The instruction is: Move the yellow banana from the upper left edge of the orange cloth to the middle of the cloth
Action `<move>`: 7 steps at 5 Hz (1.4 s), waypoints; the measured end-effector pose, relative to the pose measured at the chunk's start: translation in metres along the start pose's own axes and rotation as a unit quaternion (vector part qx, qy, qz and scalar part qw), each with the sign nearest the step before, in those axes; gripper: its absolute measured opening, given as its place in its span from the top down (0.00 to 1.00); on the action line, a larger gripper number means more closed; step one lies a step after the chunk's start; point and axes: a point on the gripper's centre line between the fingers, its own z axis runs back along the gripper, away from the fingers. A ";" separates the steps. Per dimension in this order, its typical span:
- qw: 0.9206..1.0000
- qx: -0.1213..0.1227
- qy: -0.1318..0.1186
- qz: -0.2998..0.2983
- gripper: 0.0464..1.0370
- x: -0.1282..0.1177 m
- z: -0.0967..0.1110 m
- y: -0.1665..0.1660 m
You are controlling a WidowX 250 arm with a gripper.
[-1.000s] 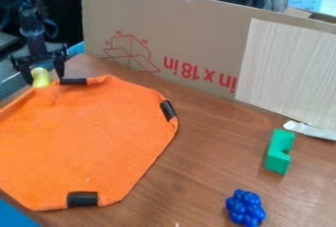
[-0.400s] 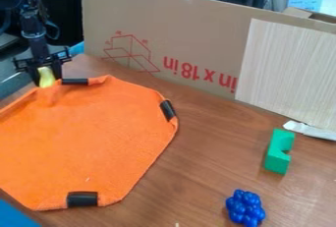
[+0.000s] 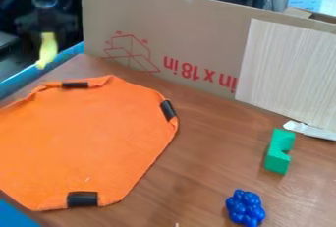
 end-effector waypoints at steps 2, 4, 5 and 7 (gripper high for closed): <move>0.996 -0.062 0.014 -0.067 0.52 -0.028 0.049 -0.015; 0.967 -0.133 0.087 -0.200 0.52 -0.097 0.062 -0.019; 0.927 -0.174 0.103 -0.315 0.51 -0.135 0.064 -0.018; 0.847 -0.261 0.073 -0.457 0.52 -0.177 0.089 -0.012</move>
